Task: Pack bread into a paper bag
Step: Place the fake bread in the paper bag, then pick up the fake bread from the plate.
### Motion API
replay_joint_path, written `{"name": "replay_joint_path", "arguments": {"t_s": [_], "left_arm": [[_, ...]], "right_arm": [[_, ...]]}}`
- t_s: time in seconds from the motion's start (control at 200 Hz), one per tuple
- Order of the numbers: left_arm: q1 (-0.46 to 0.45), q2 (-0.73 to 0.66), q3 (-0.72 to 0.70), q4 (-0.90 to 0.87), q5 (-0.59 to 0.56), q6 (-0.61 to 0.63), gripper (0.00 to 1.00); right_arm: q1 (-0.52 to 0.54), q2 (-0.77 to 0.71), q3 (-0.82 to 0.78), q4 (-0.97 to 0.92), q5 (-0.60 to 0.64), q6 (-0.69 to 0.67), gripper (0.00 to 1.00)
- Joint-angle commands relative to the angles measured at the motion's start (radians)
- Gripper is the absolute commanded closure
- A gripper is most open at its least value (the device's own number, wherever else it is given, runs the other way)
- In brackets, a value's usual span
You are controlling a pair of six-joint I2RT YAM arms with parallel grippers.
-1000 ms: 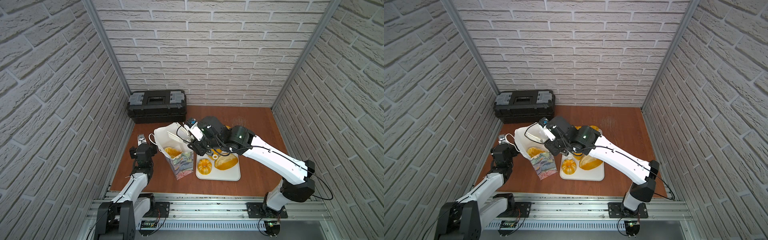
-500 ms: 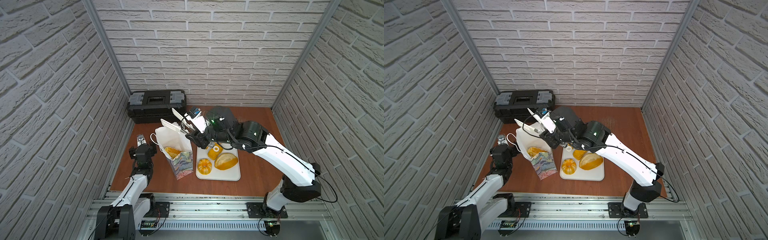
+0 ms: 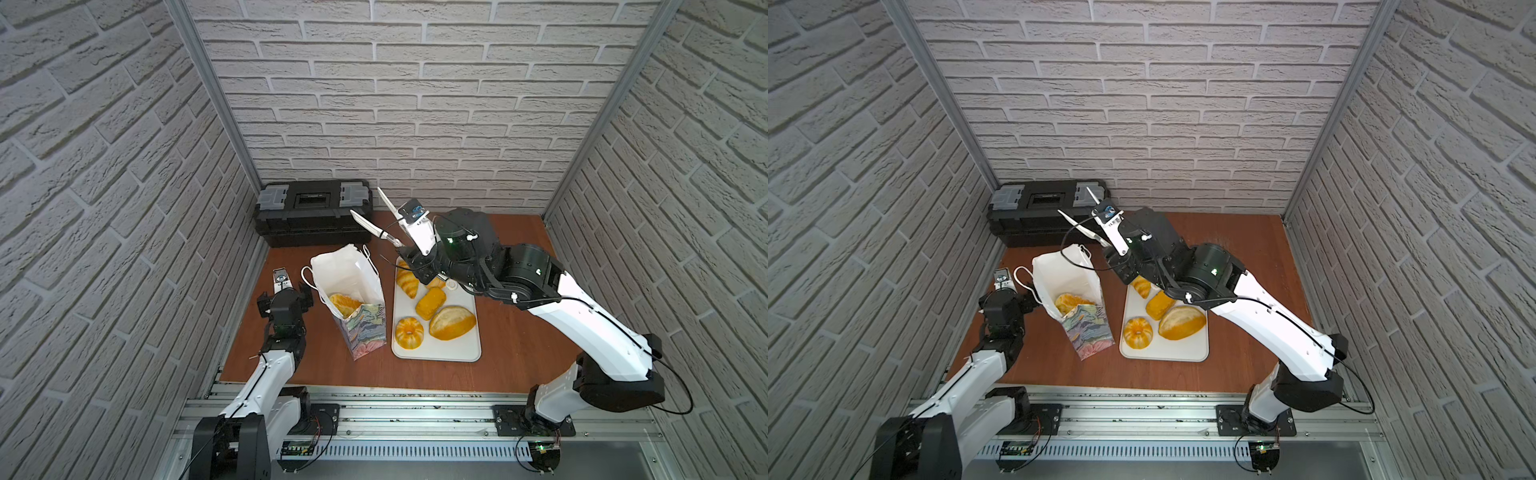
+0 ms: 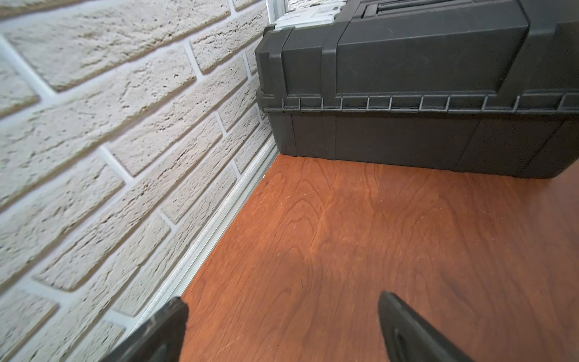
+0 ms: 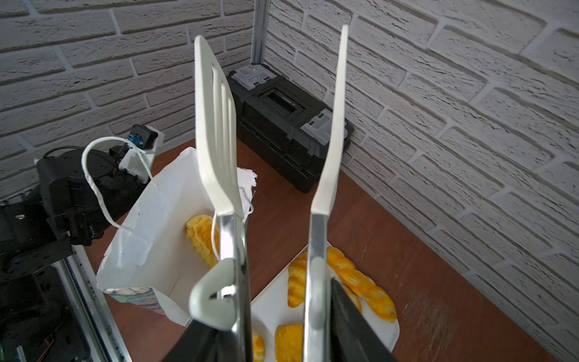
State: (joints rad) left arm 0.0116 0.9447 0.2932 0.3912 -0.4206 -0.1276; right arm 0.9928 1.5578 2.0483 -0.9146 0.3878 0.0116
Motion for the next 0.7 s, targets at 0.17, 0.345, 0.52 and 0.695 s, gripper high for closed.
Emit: {"name": "replay_joint_path", "arguments": {"t_s": [0.17,0.345,0.52,0.695], "left_arm": [[-0.005,-0.042,-0.007,-0.006,0.009,0.003,0.02],[-0.023,-0.067,0.006,-0.041,-0.014,0.005,0.02],[-0.032,-0.066,0.012,-0.053,-0.029,0.012,0.02],[-0.045,-0.100,0.003,-0.058,-0.035,0.018,0.02]], "right_arm": [[-0.108,-0.116,-0.170,0.067,0.076,0.085,0.50],[-0.138,-0.161,-0.314,0.052,0.079,0.133,0.50],[-0.150,-0.241,-0.474,0.077,0.079,0.188,0.50],[-0.163,-0.268,-0.560,0.068,0.078,0.228,0.50]]}}
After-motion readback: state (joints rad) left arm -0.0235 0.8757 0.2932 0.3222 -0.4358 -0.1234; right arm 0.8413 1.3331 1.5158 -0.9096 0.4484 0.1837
